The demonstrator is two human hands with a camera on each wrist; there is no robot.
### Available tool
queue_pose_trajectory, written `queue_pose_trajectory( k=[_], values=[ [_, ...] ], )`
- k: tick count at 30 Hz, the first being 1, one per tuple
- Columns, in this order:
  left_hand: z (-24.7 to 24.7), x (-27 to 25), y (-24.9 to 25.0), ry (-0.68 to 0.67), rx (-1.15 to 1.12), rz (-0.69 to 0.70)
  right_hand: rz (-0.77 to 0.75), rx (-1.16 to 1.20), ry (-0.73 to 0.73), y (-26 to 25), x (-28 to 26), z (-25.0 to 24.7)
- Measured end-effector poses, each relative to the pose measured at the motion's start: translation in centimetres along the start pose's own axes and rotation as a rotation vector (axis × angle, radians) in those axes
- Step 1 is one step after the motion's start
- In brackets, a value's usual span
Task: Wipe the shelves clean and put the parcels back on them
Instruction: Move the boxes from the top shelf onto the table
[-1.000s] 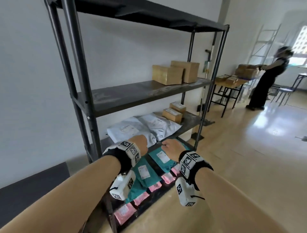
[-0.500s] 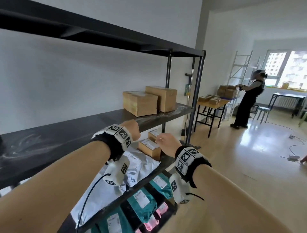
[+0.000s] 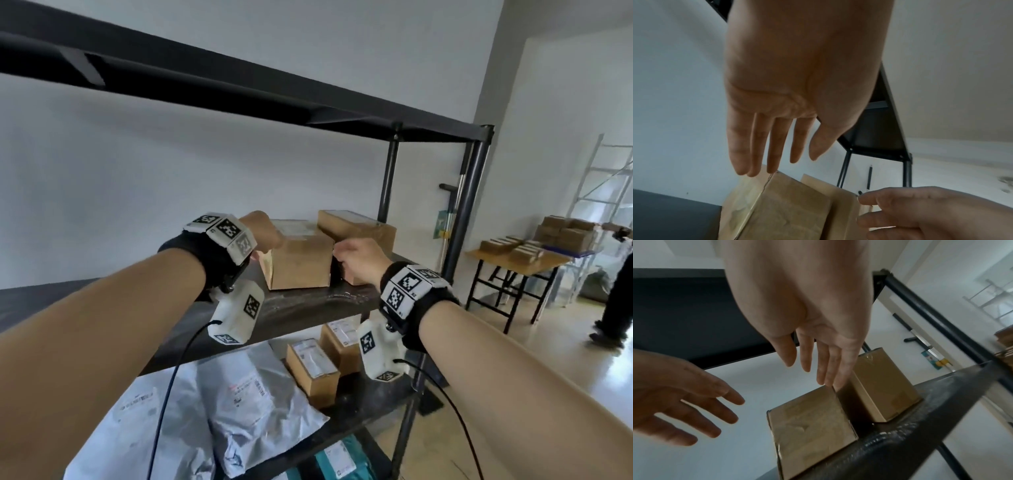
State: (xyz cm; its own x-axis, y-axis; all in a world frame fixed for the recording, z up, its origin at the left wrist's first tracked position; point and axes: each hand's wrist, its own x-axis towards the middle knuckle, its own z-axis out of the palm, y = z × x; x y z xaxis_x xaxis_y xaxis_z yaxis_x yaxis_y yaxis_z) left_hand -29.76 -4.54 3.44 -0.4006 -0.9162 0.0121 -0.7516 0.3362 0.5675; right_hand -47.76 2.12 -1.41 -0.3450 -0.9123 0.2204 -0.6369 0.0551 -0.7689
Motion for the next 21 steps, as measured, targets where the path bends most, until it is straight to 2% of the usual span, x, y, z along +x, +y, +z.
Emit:
queue_pose_trajectory(
  k=[3,7,9,14,21],
  values=[
    [0.3,2.1,0.9,0.027,-0.067,-0.105,0.024,0.051,-0.066,0.5,3.5,-1.1],
    [0.5,4.4,1.0,0.078,-0.213,-0.23,0.13,0.237,-0.165,0.7,7.6,-1.7],
    [0.7,5.2,0.6,0.062,-0.275,-0.271,0.164,0.333,-0.192,1.1,8.9,-1.3],
    [1.0,7.5,0.1,-0.02,-0.311,-0.311,0.263,0.398,-0.303,1.6,11.6,0.5],
    [1.4,10.2,-1.1,-0.112,-0.383,-0.305,0.356,0.403,-0.291,3.2,17.0,3.3]
  ],
)
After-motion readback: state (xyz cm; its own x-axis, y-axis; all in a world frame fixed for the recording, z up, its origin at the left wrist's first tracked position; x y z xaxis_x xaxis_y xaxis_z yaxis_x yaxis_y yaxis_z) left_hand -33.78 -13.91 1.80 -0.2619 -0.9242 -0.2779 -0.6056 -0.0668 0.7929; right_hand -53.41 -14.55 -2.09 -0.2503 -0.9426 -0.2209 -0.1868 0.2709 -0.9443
